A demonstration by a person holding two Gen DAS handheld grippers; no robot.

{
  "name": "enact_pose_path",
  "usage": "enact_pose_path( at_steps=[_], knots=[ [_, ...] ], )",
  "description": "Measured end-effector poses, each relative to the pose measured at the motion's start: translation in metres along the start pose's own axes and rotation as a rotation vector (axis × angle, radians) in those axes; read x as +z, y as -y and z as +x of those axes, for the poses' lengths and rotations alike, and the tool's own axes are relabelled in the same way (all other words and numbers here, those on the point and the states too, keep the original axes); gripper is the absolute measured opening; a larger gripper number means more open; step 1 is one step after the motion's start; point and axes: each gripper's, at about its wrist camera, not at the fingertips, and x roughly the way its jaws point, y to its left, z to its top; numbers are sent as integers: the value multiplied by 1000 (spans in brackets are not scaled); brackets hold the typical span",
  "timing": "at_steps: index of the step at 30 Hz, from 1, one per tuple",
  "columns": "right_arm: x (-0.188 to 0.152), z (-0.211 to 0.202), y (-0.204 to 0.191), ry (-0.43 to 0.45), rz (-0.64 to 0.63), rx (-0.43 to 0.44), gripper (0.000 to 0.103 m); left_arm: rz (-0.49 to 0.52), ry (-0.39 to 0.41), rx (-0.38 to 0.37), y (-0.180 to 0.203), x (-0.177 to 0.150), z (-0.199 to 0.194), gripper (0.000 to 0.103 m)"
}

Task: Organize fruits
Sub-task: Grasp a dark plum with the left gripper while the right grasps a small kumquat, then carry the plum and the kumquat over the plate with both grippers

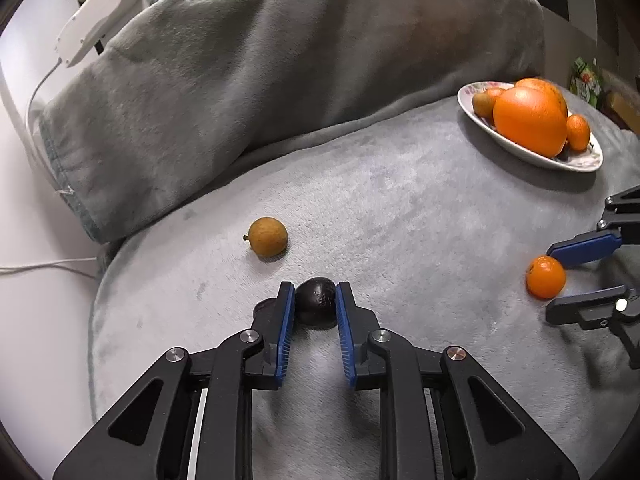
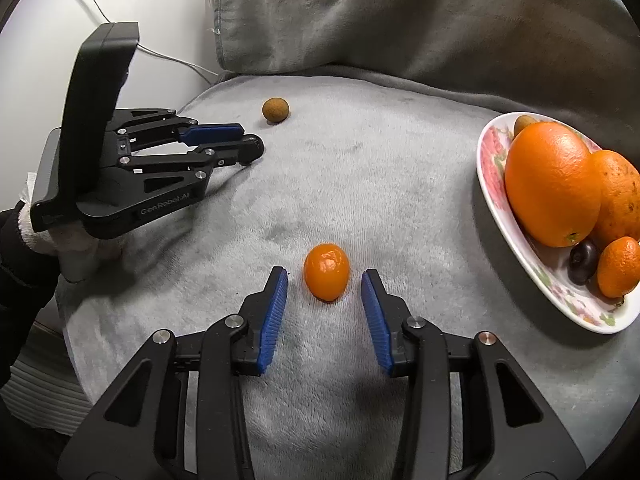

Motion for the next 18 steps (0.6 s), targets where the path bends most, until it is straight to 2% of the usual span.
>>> enact_pose_path(
  at_steps=[4, 6, 18],
  knots=[
    [0, 2, 1, -2, 2, -9, 32, -39, 13, -25, -3, 0, -4, 19],
    [0, 2, 2, -1, 6, -9, 25, -55, 24, -34, -6, 1, -7, 19],
    [-1, -12, 3, 41, 24, -14, 23, -112, 76, -82, -1, 5, -33, 19]
  ],
)
